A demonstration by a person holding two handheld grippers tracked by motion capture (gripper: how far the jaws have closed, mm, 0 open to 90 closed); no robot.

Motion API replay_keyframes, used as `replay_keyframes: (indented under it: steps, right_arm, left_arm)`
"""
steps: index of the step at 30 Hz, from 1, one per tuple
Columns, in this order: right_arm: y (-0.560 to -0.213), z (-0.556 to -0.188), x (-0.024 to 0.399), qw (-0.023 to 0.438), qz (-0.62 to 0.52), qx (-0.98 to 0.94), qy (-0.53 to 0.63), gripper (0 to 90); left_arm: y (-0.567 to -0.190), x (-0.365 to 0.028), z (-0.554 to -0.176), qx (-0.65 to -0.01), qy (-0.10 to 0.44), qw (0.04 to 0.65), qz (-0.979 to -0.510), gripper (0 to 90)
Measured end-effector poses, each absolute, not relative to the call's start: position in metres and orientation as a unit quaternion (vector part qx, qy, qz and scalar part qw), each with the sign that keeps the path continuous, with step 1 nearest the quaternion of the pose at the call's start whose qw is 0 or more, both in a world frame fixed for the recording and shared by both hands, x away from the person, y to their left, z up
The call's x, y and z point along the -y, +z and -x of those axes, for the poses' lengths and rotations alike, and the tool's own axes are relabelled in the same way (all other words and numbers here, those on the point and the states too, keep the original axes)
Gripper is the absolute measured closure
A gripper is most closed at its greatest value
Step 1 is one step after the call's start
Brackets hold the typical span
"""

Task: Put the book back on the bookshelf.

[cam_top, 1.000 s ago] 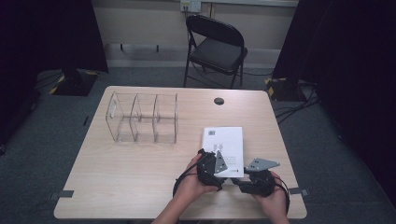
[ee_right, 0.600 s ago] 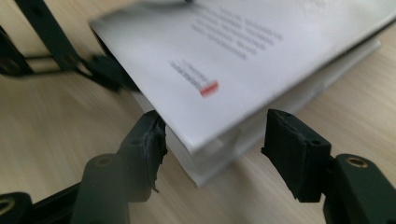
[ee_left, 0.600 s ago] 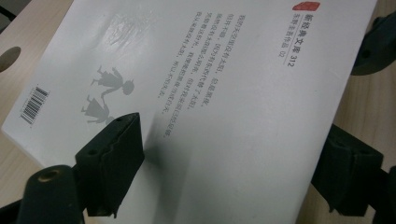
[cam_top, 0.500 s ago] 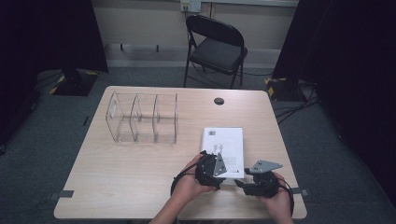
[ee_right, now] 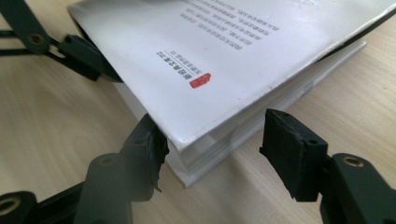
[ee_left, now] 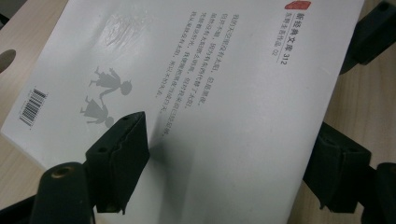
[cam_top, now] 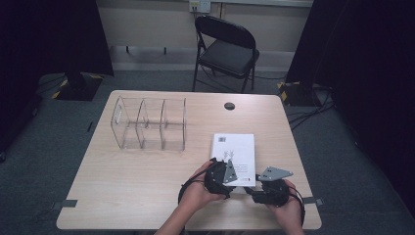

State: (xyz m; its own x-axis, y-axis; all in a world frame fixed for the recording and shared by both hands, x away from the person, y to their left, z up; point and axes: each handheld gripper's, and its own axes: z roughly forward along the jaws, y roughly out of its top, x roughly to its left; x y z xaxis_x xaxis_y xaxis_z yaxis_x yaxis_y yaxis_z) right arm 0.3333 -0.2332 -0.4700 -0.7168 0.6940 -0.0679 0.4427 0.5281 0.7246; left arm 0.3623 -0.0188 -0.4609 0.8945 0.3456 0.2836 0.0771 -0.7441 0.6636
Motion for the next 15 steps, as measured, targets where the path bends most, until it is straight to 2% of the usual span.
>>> replay_keyframes:
  steps: [4,7,12,15]
  right_arm:
    - [-0.4719,-0.3355,0.2336,0.172,-0.337,-0.851,0.364,44.8]
    - [-0.4722,-0.3366,0.2311,0.170,-0.329,-0.853,0.368,52.3]
    - [-0.4717,-0.3350,0.2266,0.182,-0.316,-0.859,0.361,55.4]
    - [-0.4716,-0.3352,0.2279,0.169,-0.321,-0.856,0.369,57.3]
  left_arm:
    - [-0.4629,0.0188,-0.3628,-0.116,0.199,0.353,-0.907,21.7]
    - [-0.4618,0.0180,-0.3631,-0.118,0.193,0.351,-0.909,21.8]
    - [-0.4617,0.0180,-0.3632,-0.118,0.193,0.351,-0.909,21.8]
    - [-0.4622,0.0177,-0.3630,-0.119,0.198,0.356,-0.905,21.6]
